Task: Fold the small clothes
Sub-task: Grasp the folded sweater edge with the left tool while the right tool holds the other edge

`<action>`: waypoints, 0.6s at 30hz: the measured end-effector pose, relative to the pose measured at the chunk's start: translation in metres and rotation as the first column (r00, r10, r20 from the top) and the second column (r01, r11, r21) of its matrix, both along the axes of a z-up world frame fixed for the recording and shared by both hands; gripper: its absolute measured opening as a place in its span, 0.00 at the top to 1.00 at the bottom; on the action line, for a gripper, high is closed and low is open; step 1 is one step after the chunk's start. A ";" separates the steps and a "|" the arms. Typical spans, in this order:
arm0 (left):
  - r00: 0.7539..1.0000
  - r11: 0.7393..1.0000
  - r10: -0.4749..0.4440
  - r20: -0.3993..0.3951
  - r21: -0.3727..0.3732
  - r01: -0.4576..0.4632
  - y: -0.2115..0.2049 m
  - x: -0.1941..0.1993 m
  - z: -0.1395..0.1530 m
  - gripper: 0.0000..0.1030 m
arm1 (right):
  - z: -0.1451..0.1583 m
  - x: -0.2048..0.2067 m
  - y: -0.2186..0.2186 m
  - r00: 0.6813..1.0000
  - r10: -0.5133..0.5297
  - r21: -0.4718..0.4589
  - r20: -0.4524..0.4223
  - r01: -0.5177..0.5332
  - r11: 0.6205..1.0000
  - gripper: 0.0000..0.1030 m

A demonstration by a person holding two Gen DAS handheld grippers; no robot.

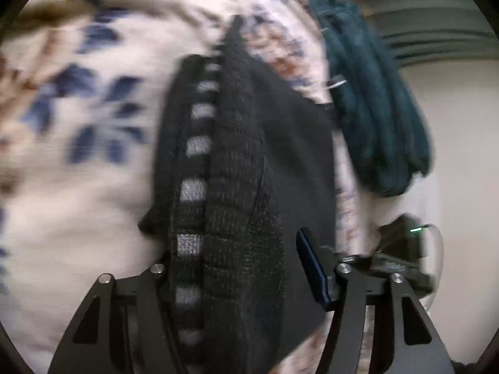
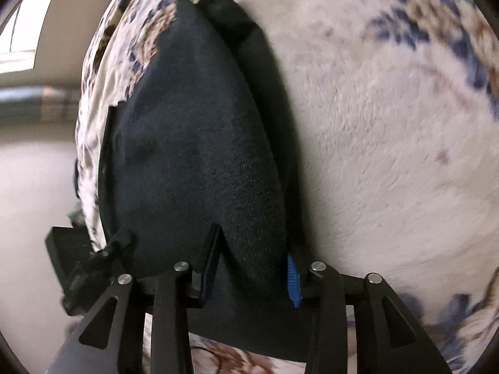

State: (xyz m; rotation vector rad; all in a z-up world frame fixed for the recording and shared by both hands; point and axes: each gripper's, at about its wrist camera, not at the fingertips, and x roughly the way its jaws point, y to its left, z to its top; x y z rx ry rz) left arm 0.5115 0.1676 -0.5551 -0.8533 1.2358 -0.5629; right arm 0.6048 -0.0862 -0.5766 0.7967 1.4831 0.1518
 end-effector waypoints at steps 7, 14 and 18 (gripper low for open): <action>0.980 0.954 0.151 -0.132 -0.239 -0.179 0.064 -0.015 -0.040 0.62 | -0.003 0.000 0.000 1.000 -0.004 0.065 -0.006 0.005 0.998 0.65; 0.994 0.987 0.103 -0.035 0.130 -0.097 0.082 0.005 0.033 0.57 | 0.032 0.014 -0.003 0.997 0.068 -0.066 0.045 -0.065 0.996 0.65; 0.999 0.976 0.036 0.032 0.212 -0.042 0.058 0.054 0.050 0.55 | 0.049 0.041 -0.028 0.990 -0.050 -0.049 0.134 0.057 0.997 0.64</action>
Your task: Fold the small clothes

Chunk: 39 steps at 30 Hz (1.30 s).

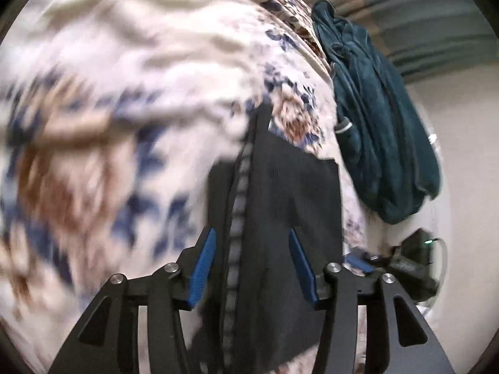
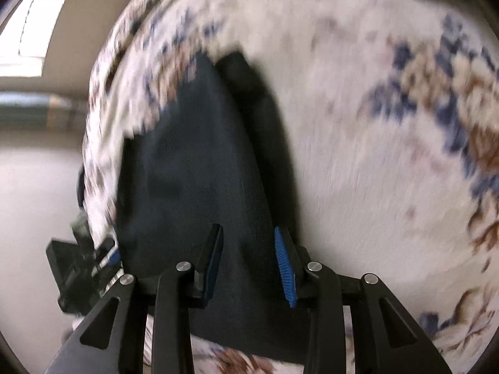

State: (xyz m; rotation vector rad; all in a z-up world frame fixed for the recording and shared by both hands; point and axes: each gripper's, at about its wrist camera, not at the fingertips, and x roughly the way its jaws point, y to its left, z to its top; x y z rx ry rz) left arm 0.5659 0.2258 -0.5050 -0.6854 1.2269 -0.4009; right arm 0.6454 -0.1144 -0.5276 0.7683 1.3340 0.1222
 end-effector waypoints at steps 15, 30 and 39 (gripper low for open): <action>0.979 0.940 -0.195 0.056 0.295 0.170 -0.079 0.098 -0.012 0.94 | 0.001 0.073 -0.003 0.992 -0.078 -0.147 0.100 0.092 0.985 0.94; 0.995 0.995 0.103 0.015 -0.018 -0.103 0.000 -0.021 0.024 0.21 | 0.006 0.030 -0.034 0.999 -0.013 0.008 0.040 0.013 1.000 0.16; 0.909 0.879 0.318 -0.268 -0.277 -0.389 -0.040 -0.186 -0.016 0.21 | 0.005 -0.082 -0.037 0.998 0.058 -0.092 -0.026 -0.060 0.994 0.11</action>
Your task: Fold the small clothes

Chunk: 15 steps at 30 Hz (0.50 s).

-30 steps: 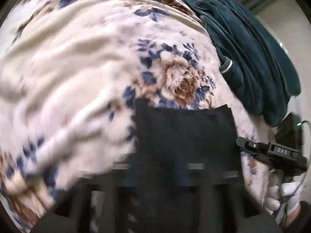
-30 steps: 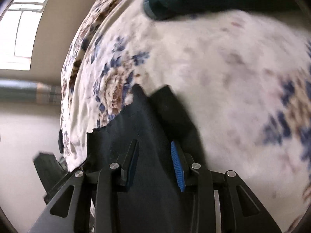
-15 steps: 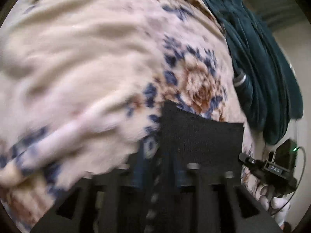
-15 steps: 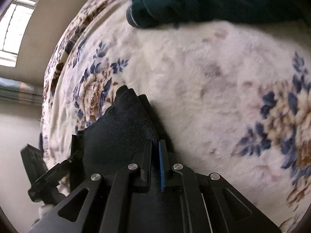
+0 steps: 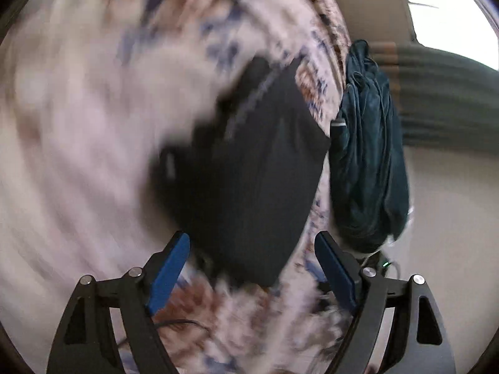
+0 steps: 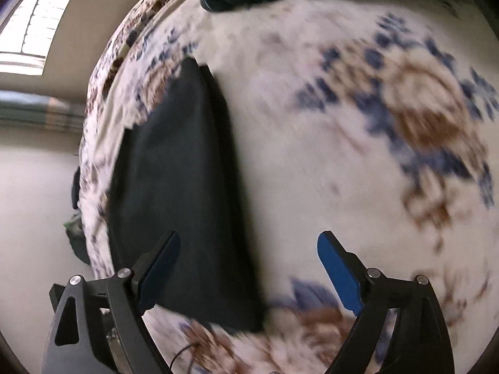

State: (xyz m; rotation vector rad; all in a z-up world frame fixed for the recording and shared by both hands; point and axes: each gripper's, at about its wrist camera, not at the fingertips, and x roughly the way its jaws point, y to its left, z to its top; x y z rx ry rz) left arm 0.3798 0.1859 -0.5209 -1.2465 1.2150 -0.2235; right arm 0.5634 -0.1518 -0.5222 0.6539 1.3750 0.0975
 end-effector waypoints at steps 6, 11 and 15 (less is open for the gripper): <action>0.993 0.992 0.098 -0.064 -0.077 -0.102 -0.058 0.019 -0.055 0.21 | -0.010 -0.048 -0.018 0.996 -0.090 0.019 -0.007 0.090 0.996 0.11; 0.969 0.969 0.246 -0.029 0.010 -0.246 -0.073 0.043 -0.053 0.23 | -0.018 -0.069 -0.041 0.985 -0.175 0.050 -0.007 0.175 0.983 0.11; 0.976 0.971 0.213 0.035 0.102 -0.216 -0.065 0.044 -0.038 0.71 | -0.025 -0.079 -0.052 0.978 -0.209 0.085 -0.024 0.210 0.974 0.11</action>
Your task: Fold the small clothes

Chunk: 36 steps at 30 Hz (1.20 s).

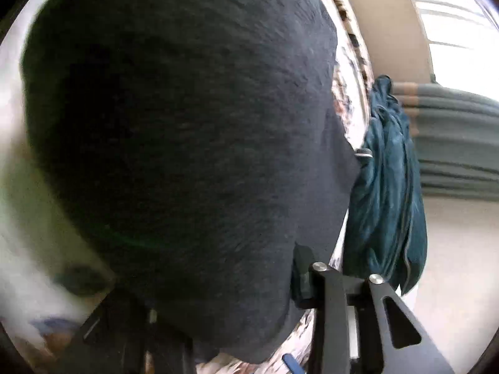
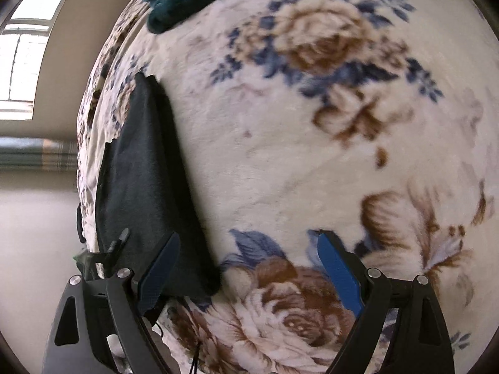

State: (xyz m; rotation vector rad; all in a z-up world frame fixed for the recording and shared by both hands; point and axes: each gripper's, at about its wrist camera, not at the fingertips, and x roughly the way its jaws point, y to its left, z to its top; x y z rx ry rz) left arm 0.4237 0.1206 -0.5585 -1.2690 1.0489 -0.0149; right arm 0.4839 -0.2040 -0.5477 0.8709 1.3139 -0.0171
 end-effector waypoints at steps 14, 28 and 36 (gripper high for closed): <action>0.952 0.943 -0.302 0.053 0.167 0.289 0.122 0.026 0.029 0.73 | -0.048 0.138 0.076 0.996 0.069 0.334 0.056 -0.084 0.939 0.11; 0.972 0.983 -0.171 0.163 0.092 0.158 0.104 0.020 0.020 0.74 | -0.060 0.153 0.129 0.991 -0.090 0.342 0.100 0.050 0.938 0.83; 0.858 0.859 -0.510 0.063 0.084 0.505 0.151 0.054 0.030 0.69 | -0.014 0.018 0.145 0.988 -0.147 0.339 0.052 0.121 0.933 0.85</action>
